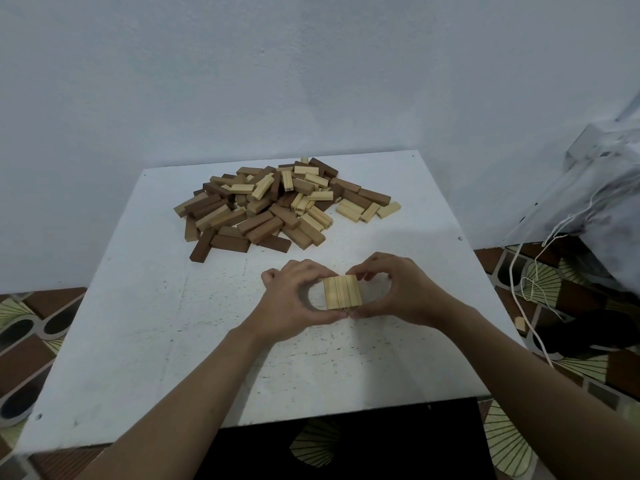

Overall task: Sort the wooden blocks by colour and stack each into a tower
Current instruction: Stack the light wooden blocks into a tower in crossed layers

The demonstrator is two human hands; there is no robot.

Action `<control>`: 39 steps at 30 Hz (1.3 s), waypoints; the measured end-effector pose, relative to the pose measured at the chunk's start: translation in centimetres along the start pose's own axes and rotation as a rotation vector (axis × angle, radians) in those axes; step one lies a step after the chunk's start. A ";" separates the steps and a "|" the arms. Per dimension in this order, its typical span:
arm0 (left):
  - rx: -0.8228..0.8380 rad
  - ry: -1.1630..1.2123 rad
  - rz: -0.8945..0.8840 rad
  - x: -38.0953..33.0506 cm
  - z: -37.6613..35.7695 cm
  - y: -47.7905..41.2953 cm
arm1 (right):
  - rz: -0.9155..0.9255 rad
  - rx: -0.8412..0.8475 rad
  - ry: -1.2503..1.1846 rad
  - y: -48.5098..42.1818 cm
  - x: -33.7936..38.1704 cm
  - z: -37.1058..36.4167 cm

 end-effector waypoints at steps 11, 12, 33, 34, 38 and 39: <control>0.043 0.013 0.042 -0.1 0.3 0.3 | -0.028 0.029 -0.054 0.2 -0.7 0.3; 0.062 0.045 0.060 -0.1 0.4 0.3 | -0.048 0.028 -0.098 0.2 -0.8 0.7; 0.131 -0.808 -0.051 1.2 2.6 -13.1 | -0.011 -0.418 0.423 -7.7 -2.3 3.6; 0.125 -0.786 -0.044 1.4 2.7 -13.4 | -0.011 -0.398 0.452 -8.0 -2.5 3.4; 0.053 -0.642 -0.075 1.8 3.4 -13.7 | -0.017 -0.354 0.478 -8.9 -2.7 2.7; 0.037 -0.610 -0.091 1.8 3.5 -13.6 | -0.020 -0.345 0.478 -9.1 -2.6 2.4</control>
Point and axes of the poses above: each hand's wrist, its own y-axis away from the middle knuckle, its own z-axis out of the back of the hand, x = y × z, the point moved 8 cm from there along -y, towards the middle knuckle, and after that the axes turned 5 degrees about -x, right-handed, at the moved point
